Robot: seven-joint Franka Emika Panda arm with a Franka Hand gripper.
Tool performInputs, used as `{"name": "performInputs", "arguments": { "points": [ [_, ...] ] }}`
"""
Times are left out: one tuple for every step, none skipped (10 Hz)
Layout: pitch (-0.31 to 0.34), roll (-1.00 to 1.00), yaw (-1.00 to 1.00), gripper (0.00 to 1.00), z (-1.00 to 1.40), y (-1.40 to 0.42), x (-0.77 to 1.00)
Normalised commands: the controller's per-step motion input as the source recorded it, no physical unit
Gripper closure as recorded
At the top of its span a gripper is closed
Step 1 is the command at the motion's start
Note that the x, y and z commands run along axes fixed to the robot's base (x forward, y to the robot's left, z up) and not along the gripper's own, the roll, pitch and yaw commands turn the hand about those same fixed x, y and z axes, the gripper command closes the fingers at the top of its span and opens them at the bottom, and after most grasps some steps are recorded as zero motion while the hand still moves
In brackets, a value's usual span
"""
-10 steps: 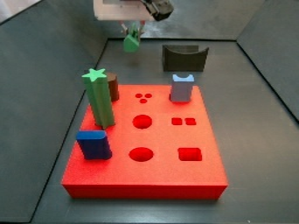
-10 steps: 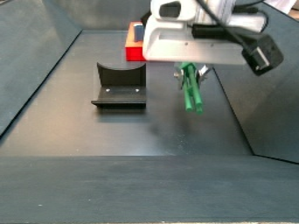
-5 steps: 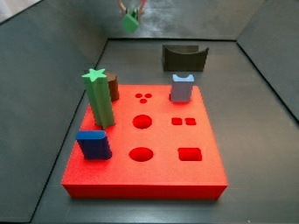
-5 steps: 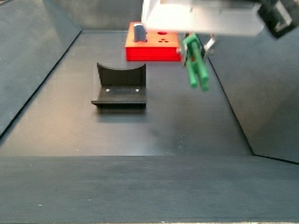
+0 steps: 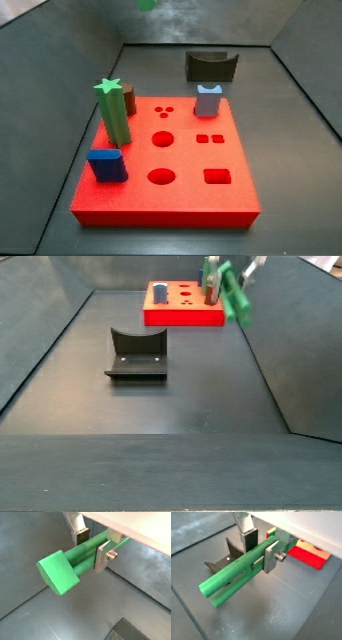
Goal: Pick up the 3 prong object. Move up. Rotate the 3 prong object. Place the 3 prong object on the fixture. Regrasp the 3 prong object. Move to above the board. Insert the 3 prong object.
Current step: Place the 3 prong object on the fixture.
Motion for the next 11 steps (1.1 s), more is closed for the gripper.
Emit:
{"name": "performInputs", "arguments": {
  "points": [
    [0.17,0.07,0.35,1.0,-0.05,-0.33,1.0],
    [0.175,0.07,0.35,1.0,-0.06,-0.33,1.0],
    [0.164,0.07,0.25,1.0,-0.05,-0.28,1.0],
    [0.161,0.07,0.2,1.0,-0.05,-0.26,1.0],
    [0.154,0.07,0.11,1.0,-0.04,-0.23,1.0],
    [0.15,0.07,0.08,1.0,-0.04,-0.22,1.0],
    [0.152,0.08,0.06,1.0,-0.03,-0.19,1.0],
    [0.157,0.08,0.05,1.0,-0.03,-0.17,1.0],
    [0.159,0.09,0.04,1.0,-0.02,-0.15,1.0],
    [0.162,0.09,0.04,1.0,-0.02,-0.14,1.0],
    [0.164,0.1,0.04,1.0,-0.02,-0.12,1.0]
  ]
}}
